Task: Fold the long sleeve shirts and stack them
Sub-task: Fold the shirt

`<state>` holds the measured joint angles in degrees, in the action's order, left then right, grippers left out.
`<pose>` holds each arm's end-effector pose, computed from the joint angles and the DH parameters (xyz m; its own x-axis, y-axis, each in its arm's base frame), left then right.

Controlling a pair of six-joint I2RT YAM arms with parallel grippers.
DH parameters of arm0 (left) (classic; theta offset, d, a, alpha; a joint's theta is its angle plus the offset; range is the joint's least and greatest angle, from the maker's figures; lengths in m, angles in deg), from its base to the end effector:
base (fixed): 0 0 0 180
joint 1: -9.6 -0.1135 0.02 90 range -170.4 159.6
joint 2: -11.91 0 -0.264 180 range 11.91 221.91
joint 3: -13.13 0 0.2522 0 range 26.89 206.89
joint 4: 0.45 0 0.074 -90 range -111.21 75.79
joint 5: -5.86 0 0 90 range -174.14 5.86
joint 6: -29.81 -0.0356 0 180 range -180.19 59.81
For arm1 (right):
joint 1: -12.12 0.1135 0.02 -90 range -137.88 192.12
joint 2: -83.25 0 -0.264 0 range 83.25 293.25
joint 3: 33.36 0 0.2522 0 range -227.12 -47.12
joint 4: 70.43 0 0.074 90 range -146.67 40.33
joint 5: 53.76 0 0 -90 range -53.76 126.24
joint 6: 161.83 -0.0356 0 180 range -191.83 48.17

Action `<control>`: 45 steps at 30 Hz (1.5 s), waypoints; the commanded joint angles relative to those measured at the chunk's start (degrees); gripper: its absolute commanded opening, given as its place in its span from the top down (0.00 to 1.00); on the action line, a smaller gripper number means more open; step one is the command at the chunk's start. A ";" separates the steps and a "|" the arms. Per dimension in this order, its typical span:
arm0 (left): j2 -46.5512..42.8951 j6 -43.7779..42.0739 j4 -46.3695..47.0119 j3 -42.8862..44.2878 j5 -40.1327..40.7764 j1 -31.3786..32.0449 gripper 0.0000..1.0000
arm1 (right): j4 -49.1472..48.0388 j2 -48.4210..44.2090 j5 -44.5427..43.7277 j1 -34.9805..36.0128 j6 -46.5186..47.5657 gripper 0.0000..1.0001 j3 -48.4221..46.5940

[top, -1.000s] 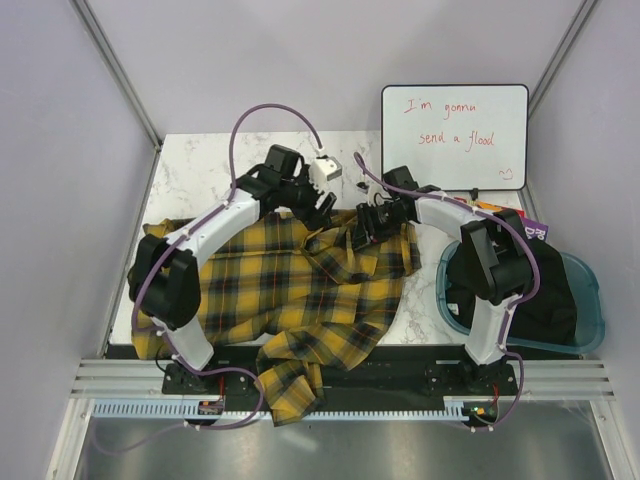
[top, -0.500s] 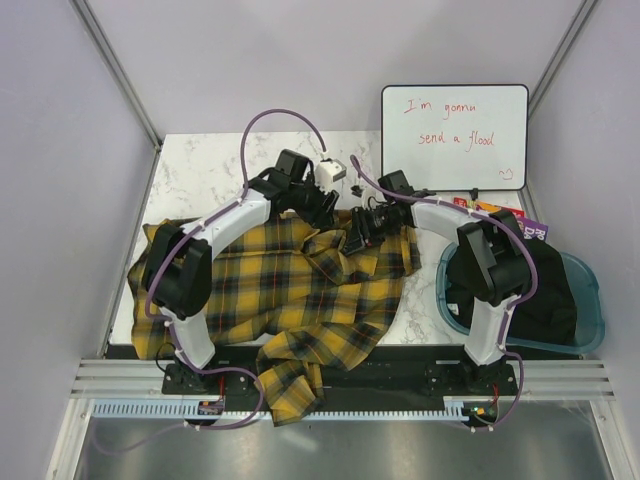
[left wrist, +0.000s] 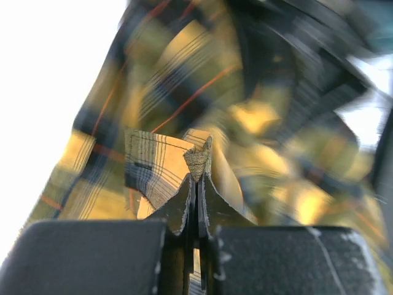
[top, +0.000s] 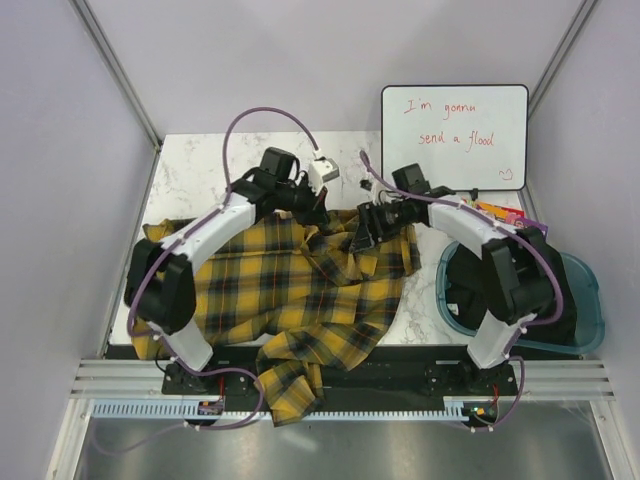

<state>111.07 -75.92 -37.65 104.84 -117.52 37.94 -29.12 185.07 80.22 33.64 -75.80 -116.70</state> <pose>0.3303 -0.2004 0.2685 -0.3945 0.4700 -0.7896 0.8808 0.4381 -0.1793 0.3290 0.1563 0.2059 -0.8428 -0.2788 -0.4604 -0.5319 0.5619 0.6335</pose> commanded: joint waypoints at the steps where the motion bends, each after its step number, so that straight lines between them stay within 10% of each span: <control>1: -16.34 -7.99 -0.81 -0.96 -20.38 -0.21 0.96 | 7.69 -12.51 -3.80 -4.11 18.88 0.28 -4.60; 9: -31.46 -9.15 3.04 -10.18 -28.31 -0.21 0.92 | 2.28 -31.47 1.53 -4.56 29.99 0.05 1.09; 15: -41.14 2.35 23.26 -23.80 -27.26 -0.21 0.87 | -4.97 -40.02 1.72 -0.08 32.17 0.02 5.51; 34: -52.21 18.01 37.15 -33.21 -29.71 -0.48 0.88 | -4.69 -34.94 -4.70 18.82 37.72 0.05 0.24; 37: -54.58 18.45 36.80 -34.97 -29.72 -0.48 0.88 | -6.10 -33.36 -4.61 20.05 35.00 0.19 -2.31; 42: -58.37 18.01 32.06 -36.82 -20.68 -0.65 0.85 | -6.46 -33.88 -3.91 21.55 31.22 0.96 -5.21; 45: -60.30 19.85 30.48 -37.52 -16.37 -0.83 0.80 | -7.51 -33.97 -3.73 22.60 27.61 1.00 -6.26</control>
<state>53.17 -59.22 -4.98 68.23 -141.20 37.57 -33.05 152.18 74.93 55.06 -43.39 -119.44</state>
